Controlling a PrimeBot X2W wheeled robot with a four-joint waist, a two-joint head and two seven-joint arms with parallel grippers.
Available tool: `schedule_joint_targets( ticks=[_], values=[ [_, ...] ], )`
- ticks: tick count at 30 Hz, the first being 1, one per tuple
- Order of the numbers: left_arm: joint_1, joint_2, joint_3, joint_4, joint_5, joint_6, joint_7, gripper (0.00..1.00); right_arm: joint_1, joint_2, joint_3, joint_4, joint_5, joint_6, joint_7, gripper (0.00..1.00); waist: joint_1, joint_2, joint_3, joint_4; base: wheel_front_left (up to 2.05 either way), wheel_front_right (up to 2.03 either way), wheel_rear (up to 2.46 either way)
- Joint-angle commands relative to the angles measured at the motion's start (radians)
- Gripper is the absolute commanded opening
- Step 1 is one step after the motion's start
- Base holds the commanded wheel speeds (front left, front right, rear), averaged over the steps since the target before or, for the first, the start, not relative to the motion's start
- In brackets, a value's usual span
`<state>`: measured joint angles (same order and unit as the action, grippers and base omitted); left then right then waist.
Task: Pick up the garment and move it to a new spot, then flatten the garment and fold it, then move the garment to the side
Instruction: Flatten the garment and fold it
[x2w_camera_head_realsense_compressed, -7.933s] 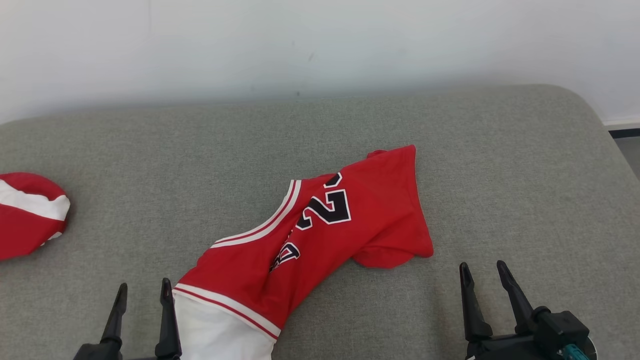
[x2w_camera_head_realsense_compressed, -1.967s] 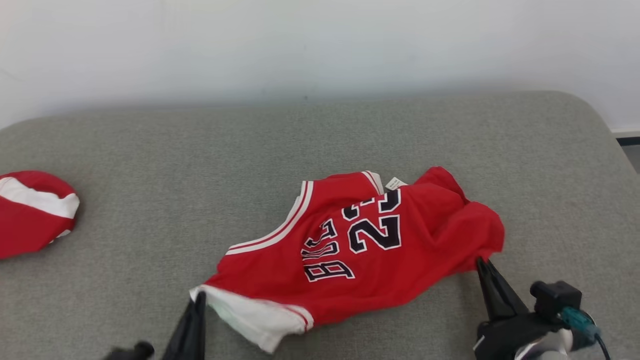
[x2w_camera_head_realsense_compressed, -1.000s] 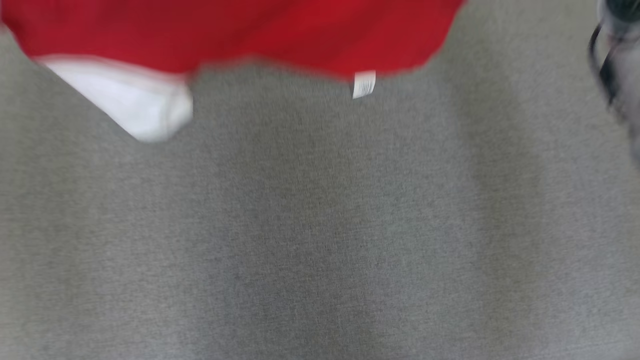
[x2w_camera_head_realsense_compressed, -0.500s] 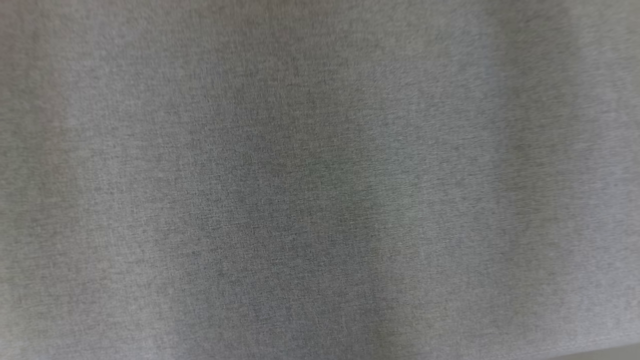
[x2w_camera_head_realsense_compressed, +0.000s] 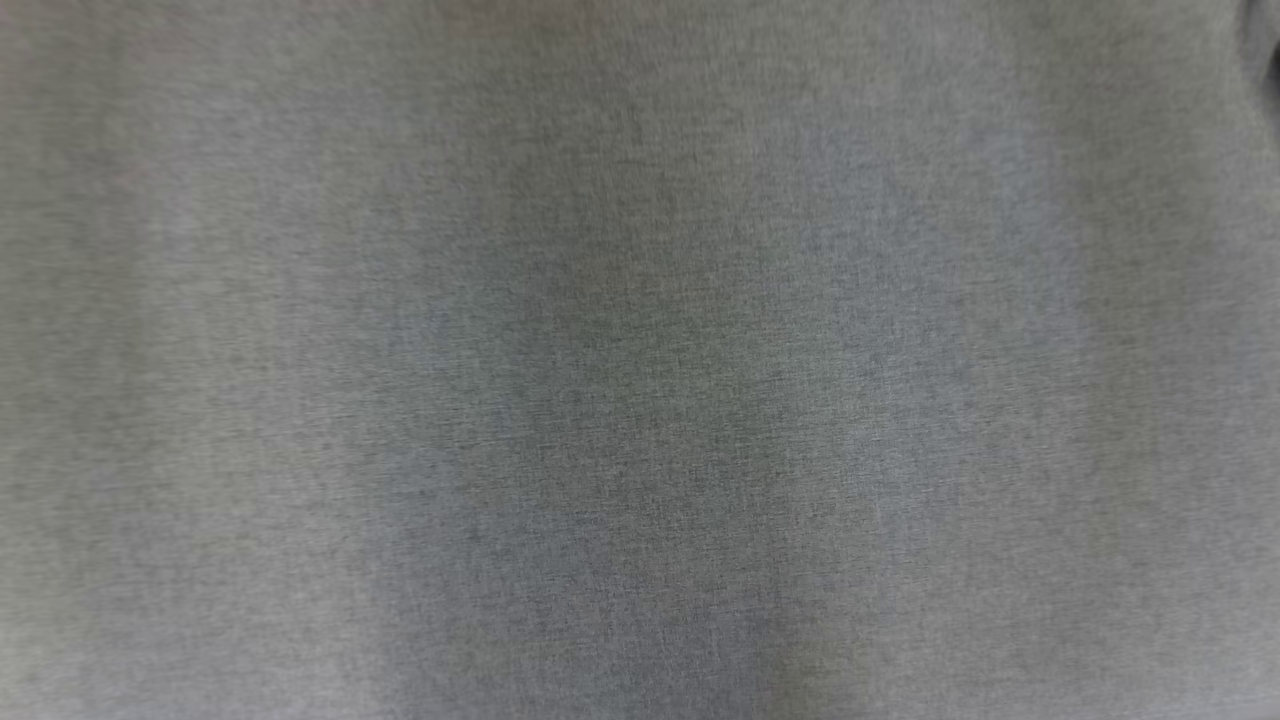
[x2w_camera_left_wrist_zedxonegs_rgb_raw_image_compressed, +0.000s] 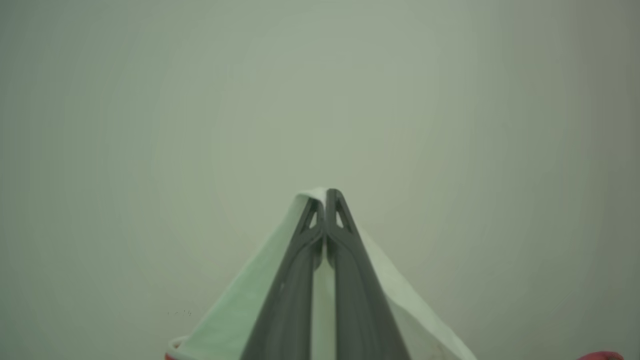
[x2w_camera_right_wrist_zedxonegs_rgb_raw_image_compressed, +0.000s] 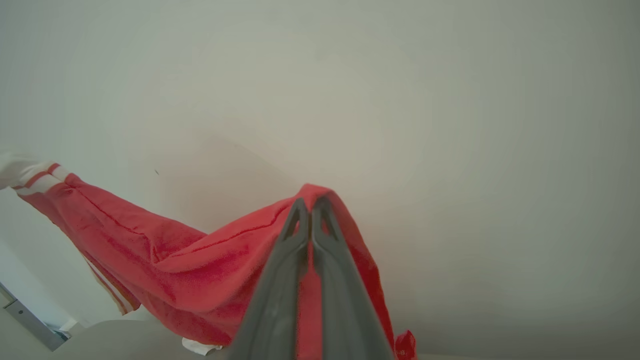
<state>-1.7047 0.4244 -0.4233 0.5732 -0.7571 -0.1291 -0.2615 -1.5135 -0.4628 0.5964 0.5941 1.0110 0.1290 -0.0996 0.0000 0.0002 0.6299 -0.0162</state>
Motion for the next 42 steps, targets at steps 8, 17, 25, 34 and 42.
schedule_joint_targets(
  ticks=[8, 17, 25, 34, 42],
  values=[
    [0.791, -0.032, 0.237, -0.533, 0.03, 0.11, -0.004, 0.0, 0.519, -0.153, 0.059, -0.216, 0.112, 0.004, -0.102, 0.0, 0.0, -0.0002, -0.164, 0.021, 0.0, 0.0, 0.0],
    [1.402, -0.2, 0.324, -0.671, 0.062, 0.122, -0.004, 0.0, 0.938, -0.146, 0.005, -0.235, 0.223, 0.004, -0.156, 0.0, 0.0, -0.0002, -0.298, 0.039, 0.0, 0.0, 0.0],
    [1.736, -0.333, 0.364, -0.58, 0.116, 0.051, -0.004, 0.0, 1.202, -0.105, -0.049, -0.206, 0.212, 0.003, -0.166, 0.0, 0.0, -0.0002, -0.399, 0.05, 0.0, 0.0, 0.0],
    [1.94, -0.368, 0.357, -0.525, 0.136, 0.039, -0.004, 0.0, 1.425, -0.099, -0.133, -0.224, 0.172, 0.003, -0.166, 0.0, 0.0, -0.0002, -0.481, 0.068, 0.0, 0.0, 0.0],
    [1.961, -0.353, 0.305, -0.497, 0.137, 0.018, 0.011, 0.0, 1.518, -0.1, -0.173, -0.259, 0.18, 0.003, -0.163, 0.0, 0.0, -0.0002, -0.488, 0.077, 0.0, 0.0, 0.0]
  ],
)
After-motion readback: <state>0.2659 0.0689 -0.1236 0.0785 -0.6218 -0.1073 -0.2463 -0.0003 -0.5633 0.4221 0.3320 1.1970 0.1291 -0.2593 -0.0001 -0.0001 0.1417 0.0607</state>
